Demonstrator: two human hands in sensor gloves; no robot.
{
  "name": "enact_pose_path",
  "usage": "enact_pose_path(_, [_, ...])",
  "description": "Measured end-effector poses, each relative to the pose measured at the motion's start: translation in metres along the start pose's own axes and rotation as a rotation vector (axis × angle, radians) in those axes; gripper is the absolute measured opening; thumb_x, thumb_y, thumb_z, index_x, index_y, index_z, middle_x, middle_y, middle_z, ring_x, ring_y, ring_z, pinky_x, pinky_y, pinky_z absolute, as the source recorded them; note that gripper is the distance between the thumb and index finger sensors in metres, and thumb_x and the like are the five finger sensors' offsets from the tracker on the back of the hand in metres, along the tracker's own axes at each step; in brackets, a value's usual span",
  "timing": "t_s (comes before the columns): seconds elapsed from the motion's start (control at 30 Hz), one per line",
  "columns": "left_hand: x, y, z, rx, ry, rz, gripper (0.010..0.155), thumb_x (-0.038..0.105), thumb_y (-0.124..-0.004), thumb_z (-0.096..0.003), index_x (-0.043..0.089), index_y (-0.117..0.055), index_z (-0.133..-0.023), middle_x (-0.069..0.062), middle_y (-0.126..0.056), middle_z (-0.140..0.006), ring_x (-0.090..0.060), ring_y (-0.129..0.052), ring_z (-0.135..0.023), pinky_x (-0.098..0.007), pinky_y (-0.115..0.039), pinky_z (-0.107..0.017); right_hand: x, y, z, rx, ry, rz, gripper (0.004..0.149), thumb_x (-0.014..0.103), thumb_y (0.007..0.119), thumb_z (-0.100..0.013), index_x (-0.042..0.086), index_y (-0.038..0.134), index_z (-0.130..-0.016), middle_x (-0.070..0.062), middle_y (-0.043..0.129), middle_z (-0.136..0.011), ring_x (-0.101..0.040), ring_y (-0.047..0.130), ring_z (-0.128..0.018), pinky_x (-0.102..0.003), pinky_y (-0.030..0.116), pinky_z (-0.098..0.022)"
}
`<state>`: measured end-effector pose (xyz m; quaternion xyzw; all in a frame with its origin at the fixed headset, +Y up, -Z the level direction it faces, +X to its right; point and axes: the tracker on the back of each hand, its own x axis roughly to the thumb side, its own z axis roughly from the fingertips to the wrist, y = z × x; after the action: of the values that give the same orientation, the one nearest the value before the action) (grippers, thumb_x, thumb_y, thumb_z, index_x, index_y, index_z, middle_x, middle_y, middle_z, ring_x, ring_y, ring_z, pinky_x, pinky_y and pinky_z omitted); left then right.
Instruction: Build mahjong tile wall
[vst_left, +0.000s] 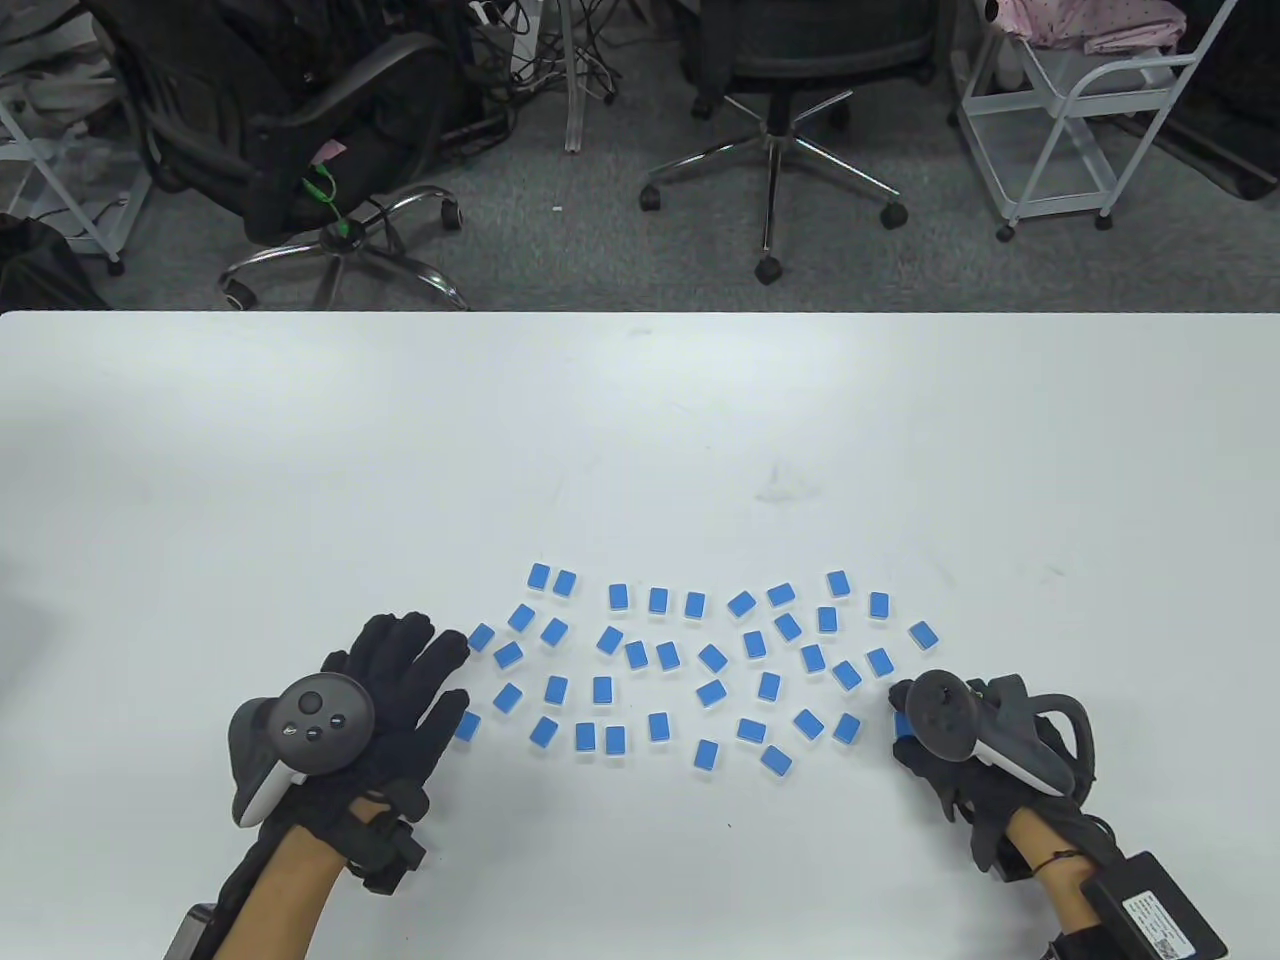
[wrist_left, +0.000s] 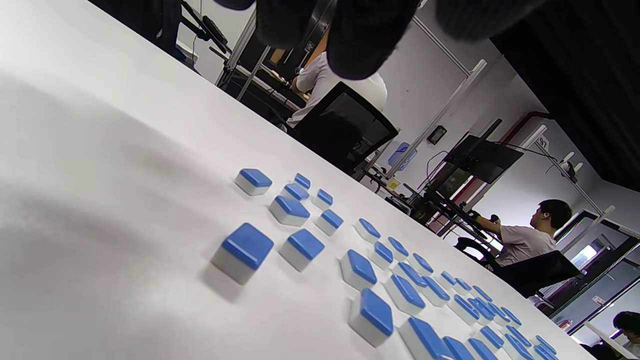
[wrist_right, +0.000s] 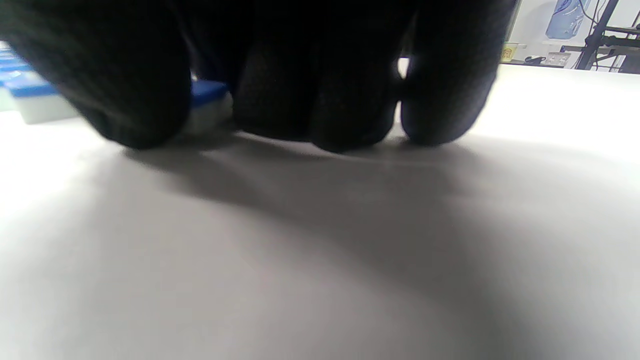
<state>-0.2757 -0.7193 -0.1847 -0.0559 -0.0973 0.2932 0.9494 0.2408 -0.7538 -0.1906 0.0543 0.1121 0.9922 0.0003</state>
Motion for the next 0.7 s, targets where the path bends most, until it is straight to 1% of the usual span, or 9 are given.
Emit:
enact_pose_path(0.13, [0.0,0.0,0.0,-0.004,-0.001,0.0,0.065,0.061,-0.056,-0.0503,0.036,-0.054,-0.111,-0.001,-0.035,-0.123,-0.032,-0.022,-0.114,-0.066,-0.015,-0.076,-0.012,-0.009,0.0,0.141,0.036,-0.066,0.069,0.052,0.086,-0.033,0.028,0.062,-0.094,-0.001,0.084,-0.085,-0.028,0.09,-0.071,-0.055,0.077,-0.061])
enact_pose_path(0.17, [0.0,0.0,0.0,-0.005,-0.002,0.0,0.065,0.061,-0.056,-0.0503,0.036,-0.054,-0.111,-0.001,-0.035,-0.123,-0.032,-0.022,-0.114,-0.066,-0.015,-0.076,-0.017,-0.011,0.001,0.15,0.056,-0.097,0.069,0.051,0.085,-0.034,0.026,0.062,-0.094,-0.002,0.083,-0.087,-0.03,0.09,-0.073,-0.056,0.077,-0.061])
enact_pose_path(0.27, [0.001,-0.001,0.0,-0.011,-0.011,0.005,0.065,0.061,-0.056,-0.0504,0.036,-0.054,-0.111,-0.001,-0.036,-0.123,-0.032,-0.022,-0.114,-0.066,-0.016,-0.076,-0.04,-0.01,0.003,0.142,0.183,-0.164,0.067,0.046,0.084,-0.036,0.025,0.059,-0.095,-0.003,0.08,-0.09,-0.03,0.087,-0.077,-0.056,0.076,-0.061])
enact_pose_path(0.33, [0.003,-0.001,0.0,-0.014,-0.019,0.007,0.065,0.061,-0.056,-0.0504,0.036,-0.054,-0.111,-0.001,-0.036,-0.123,-0.032,-0.022,-0.114,-0.066,-0.016,-0.076,-0.053,-0.006,0.002,0.127,0.258,-0.223,0.073,0.045,0.084,-0.037,0.025,0.049,-0.098,-0.003,0.071,-0.097,-0.028,0.085,-0.077,-0.054,0.078,-0.061])
enact_pose_path(0.37, [0.004,-0.002,0.0,-0.013,-0.023,0.009,0.065,0.061,-0.056,-0.0503,0.036,-0.055,-0.111,-0.001,-0.036,-0.123,-0.032,-0.022,-0.114,-0.067,-0.016,-0.076,-0.058,-0.005,0.0,0.121,0.277,-0.268,0.08,0.045,0.084,-0.038,0.027,0.038,-0.101,-0.005,0.061,-0.104,-0.027,0.084,-0.077,-0.054,0.078,-0.059])
enact_pose_path(0.4, [0.004,-0.002,0.0,-0.013,-0.024,0.009,0.065,0.061,-0.056,-0.0504,0.036,-0.054,-0.111,-0.001,-0.036,-0.123,-0.032,-0.022,-0.114,-0.066,-0.017,-0.076,-0.06,-0.006,-0.002,0.104,0.295,-0.275,0.083,0.044,0.084,-0.038,0.032,0.03,-0.1,-0.003,0.054,-0.107,-0.028,0.083,-0.078,-0.053,0.08,-0.057])
enact_pose_path(0.47, [0.004,-0.002,-0.001,-0.016,-0.021,0.01,0.066,0.061,-0.056,-0.0504,0.035,-0.055,-0.111,-0.002,-0.036,-0.123,-0.032,-0.023,-0.114,-0.066,-0.017,-0.076,-0.062,-0.007,-0.015,0.117,0.278,-0.252,0.085,0.044,0.083,-0.039,0.038,0.023,-0.099,-0.001,0.049,-0.109,-0.028,0.083,-0.078,-0.052,0.084,-0.052])
enact_pose_path(0.53, [0.002,-0.003,-0.001,-0.024,-0.014,0.017,0.066,0.061,-0.056,-0.0503,0.035,-0.055,-0.111,-0.001,-0.037,-0.122,-0.032,-0.023,-0.114,-0.067,-0.017,-0.076,-0.059,-0.008,-0.026,0.135,0.272,-0.199,0.083,0.042,0.084,-0.04,0.043,0.025,-0.098,0.001,0.05,-0.109,-0.028,0.084,-0.073,-0.049,0.087,-0.048])
enact_pose_path(0.7, [-0.002,-0.003,0.0,-0.026,0.007,0.028,0.066,0.06,-0.057,-0.0503,0.035,-0.055,-0.111,-0.002,-0.037,-0.122,-0.032,-0.023,-0.114,-0.067,-0.017,-0.077,-0.044,-0.013,-0.058,0.158,0.216,-0.063,0.073,0.04,0.085,-0.04,0.051,0.038,-0.094,0.004,0.064,-0.1,-0.025,0.089,-0.061,-0.048,0.089,-0.043])
